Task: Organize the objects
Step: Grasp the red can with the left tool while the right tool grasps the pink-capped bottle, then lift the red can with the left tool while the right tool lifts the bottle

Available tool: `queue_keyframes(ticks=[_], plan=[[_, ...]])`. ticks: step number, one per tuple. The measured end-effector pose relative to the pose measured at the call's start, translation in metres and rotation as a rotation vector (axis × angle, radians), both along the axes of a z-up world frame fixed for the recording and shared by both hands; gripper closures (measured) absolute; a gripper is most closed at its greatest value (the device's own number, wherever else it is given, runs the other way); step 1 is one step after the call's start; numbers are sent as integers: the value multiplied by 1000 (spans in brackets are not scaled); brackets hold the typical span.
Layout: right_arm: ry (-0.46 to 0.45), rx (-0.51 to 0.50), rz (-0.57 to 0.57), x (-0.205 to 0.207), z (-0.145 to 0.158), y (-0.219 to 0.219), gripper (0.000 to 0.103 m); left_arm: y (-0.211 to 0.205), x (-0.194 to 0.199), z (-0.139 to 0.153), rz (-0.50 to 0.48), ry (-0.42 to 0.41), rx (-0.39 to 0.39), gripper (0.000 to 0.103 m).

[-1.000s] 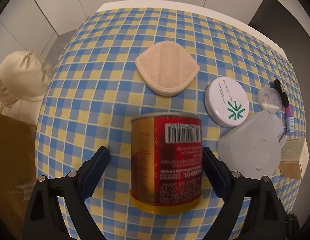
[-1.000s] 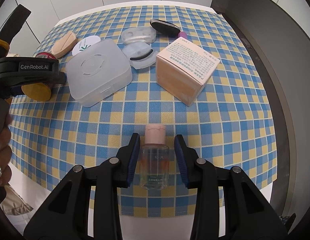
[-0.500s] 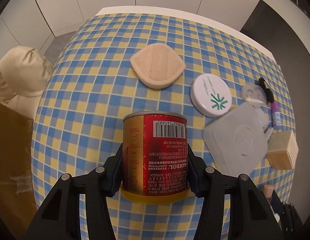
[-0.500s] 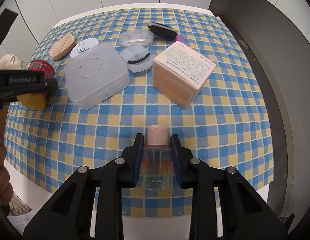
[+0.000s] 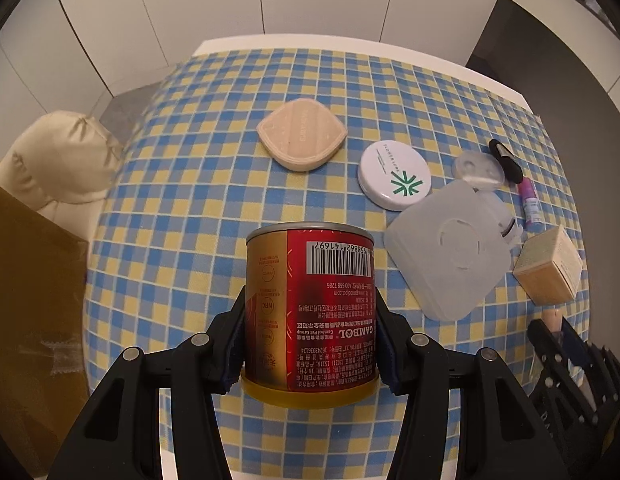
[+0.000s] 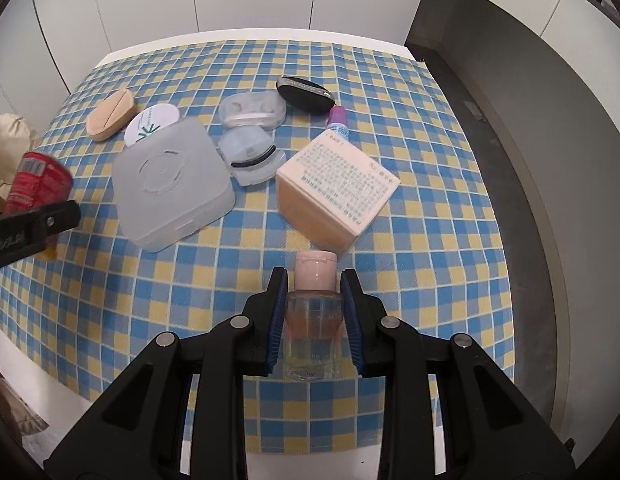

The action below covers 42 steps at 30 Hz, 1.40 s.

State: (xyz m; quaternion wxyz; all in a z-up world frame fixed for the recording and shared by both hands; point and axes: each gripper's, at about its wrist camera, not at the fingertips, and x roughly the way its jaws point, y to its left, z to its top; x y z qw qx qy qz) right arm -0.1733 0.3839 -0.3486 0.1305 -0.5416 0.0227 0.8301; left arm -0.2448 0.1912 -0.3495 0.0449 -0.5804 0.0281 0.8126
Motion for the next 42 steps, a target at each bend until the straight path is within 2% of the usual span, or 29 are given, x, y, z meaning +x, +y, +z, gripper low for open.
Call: queue_keyframes(ticks=[8, 18, 28, 33, 42], plan=[[19, -8, -9, -2, 19, 1, 75, -3, 11, 29, -10, 29, 11, 50], [65, -7, 9, -3, 74, -8, 75, -6, 15, 89, -8, 100, -18, 50], [123, -14, 22, -4, 149, -7, 75, -5, 21, 155, 8, 152, -17, 50], [150, -4, 25, -6, 186, -2, 75, -5, 25, 191, -2, 191, 13, 50], [216, 20, 40, -3, 250, 1, 75, -12, 30, 248, 12, 259, -1, 50]])
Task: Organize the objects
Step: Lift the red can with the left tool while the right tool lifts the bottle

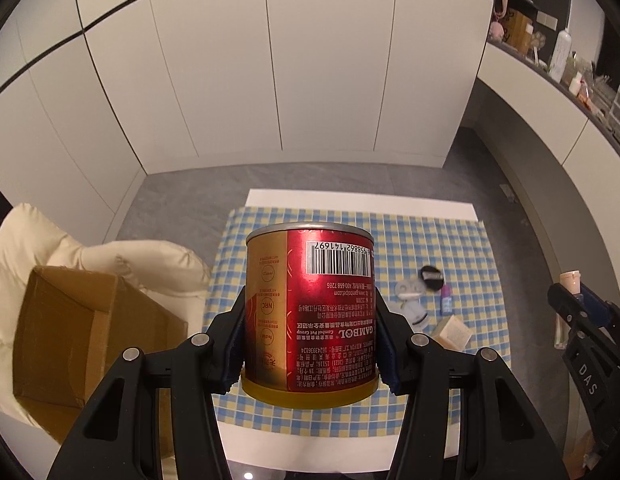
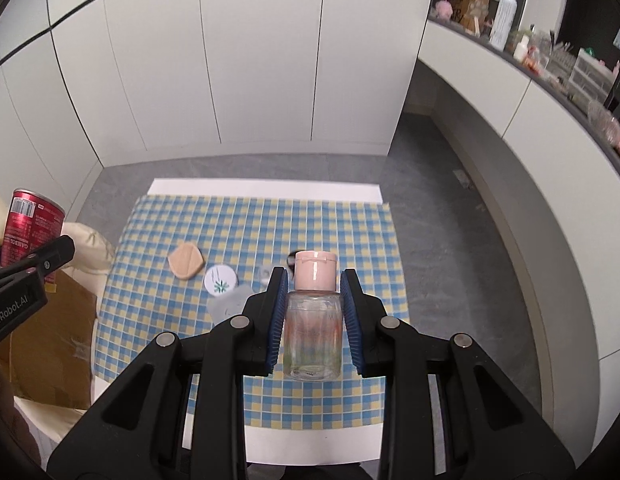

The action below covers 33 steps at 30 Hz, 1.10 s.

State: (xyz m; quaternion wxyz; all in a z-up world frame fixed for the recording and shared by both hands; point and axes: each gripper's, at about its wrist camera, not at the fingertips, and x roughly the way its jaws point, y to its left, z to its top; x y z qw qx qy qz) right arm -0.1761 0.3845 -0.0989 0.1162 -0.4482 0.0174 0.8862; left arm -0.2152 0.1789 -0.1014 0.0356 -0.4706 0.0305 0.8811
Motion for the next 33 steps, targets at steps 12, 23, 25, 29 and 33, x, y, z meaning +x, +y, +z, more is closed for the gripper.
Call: queue_keyframes(ticks=[12, 23, 25, 29, 33], plan=[[67, 33, 49, 5, 69, -13, 75, 0, 4, 60, -3, 66, 12, 49], [98, 7, 50, 19, 113, -7, 75, 8, 22, 102, -16, 117, -3, 49], [106, 8, 42, 21, 123, -6, 75, 11, 25, 110, -17, 127, 1, 49], [128, 5, 48, 27, 141, -4, 75, 9, 33, 127, -12, 148, 5, 49], [160, 12, 50, 36, 154, -6, 75, 8, 41, 135, -11, 153, 21, 49]])
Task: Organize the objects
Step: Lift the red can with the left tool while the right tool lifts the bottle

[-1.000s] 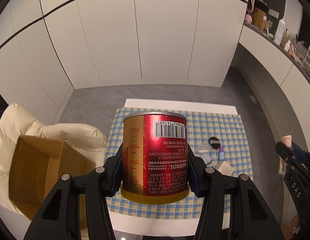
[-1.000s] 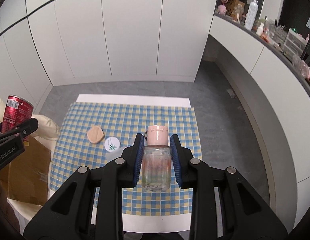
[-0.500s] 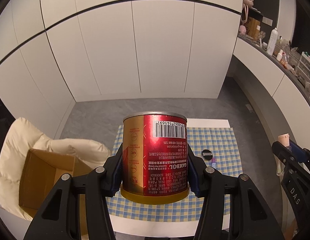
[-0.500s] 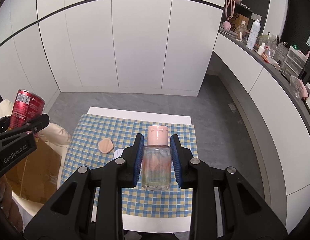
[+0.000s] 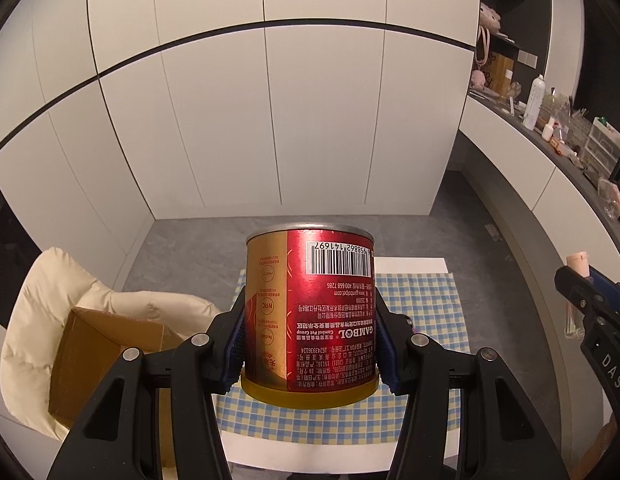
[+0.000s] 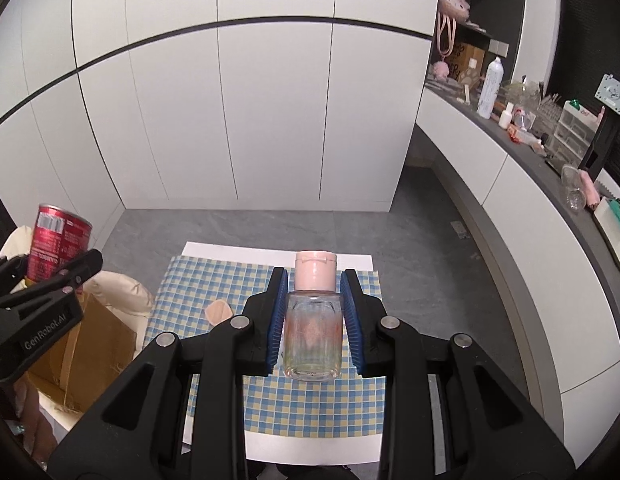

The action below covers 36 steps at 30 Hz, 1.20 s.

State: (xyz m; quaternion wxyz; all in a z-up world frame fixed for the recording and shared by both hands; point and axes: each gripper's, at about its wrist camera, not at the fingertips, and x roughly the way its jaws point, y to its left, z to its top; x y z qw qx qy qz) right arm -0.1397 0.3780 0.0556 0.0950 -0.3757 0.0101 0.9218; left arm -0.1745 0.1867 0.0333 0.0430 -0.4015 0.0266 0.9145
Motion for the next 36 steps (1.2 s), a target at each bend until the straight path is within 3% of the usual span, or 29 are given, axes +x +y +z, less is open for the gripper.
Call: queue_keyframes(ticks=[21, 36], plan=[[3, -10, 6, 19, 5, -1, 75, -3, 42, 19, 1, 32, -11, 49], [-15, -18, 21, 49, -12, -12, 75, -6, 85, 10, -4, 24, -2, 49]])
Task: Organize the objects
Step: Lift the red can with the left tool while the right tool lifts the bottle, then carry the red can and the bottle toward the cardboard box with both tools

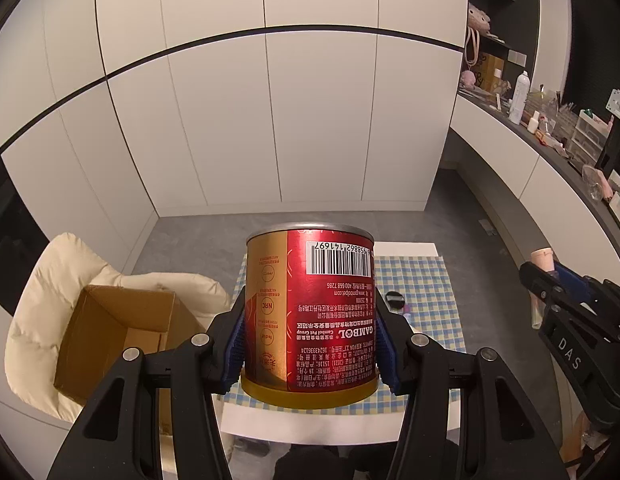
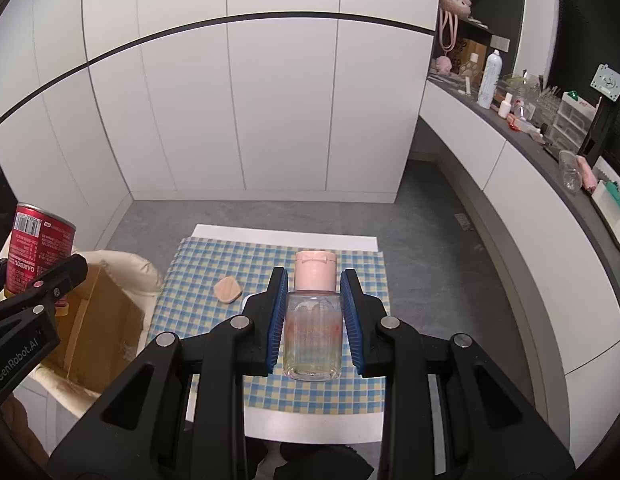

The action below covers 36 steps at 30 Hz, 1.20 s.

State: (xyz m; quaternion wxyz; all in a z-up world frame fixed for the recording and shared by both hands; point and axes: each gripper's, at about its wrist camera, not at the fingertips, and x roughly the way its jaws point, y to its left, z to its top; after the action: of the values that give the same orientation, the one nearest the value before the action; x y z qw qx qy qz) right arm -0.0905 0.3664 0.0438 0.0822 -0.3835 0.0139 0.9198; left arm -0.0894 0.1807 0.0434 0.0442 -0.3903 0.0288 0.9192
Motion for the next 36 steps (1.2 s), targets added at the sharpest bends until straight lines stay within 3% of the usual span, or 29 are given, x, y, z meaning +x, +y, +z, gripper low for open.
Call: queue_keyframes(ticks=[17, 29, 33, 36], plan=[[7, -29, 35, 52, -13, -4, 75, -14, 54, 1, 11, 45, -17, 49], [-29, -21, 70, 88, -39, -12, 75, -29, 75, -15, 17, 3, 16, 49], [-53, -29, 67, 97, -50, -11, 75, -33, 87, -25, 51, 19, -45, 49], [-59, -18, 71, 105, -54, -13, 75, -35, 95, -33, 44, 7, -40, 49]])
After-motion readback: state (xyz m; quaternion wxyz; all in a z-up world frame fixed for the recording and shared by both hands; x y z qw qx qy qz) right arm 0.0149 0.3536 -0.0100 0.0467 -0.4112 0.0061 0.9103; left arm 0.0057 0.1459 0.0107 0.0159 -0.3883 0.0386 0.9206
